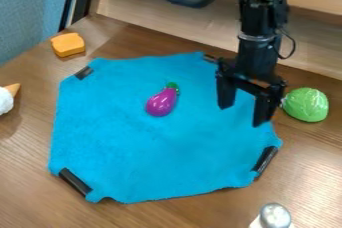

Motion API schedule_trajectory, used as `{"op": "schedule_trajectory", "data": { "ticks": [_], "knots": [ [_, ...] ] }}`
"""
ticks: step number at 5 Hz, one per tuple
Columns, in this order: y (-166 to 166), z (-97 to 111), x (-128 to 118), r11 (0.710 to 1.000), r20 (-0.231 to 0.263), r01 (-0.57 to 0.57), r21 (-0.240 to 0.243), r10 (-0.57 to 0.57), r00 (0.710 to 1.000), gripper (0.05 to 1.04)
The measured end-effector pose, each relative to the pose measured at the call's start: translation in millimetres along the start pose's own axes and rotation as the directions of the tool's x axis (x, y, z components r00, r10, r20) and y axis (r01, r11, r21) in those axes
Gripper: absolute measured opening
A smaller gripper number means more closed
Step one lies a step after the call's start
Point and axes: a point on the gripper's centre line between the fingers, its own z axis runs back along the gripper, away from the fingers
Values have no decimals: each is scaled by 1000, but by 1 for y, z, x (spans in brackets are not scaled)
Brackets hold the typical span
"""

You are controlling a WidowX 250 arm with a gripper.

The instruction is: Fold the cloth from bottom right to top left

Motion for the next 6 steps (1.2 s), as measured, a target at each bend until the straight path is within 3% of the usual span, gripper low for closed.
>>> {"op": "schedule_trajectory", "data": {
  "ticks": [2, 4, 6],
  "knots": [
    [-35, -26, -8, 999, -41, -36, 10, 36, 999, 999],
    [-53, -42, -20, 997, -54, -38, 70, 42, 998, 972],
    [-58, -47, -24, 993, -34, -23, 116, 27, 999, 429]
  ]
}}
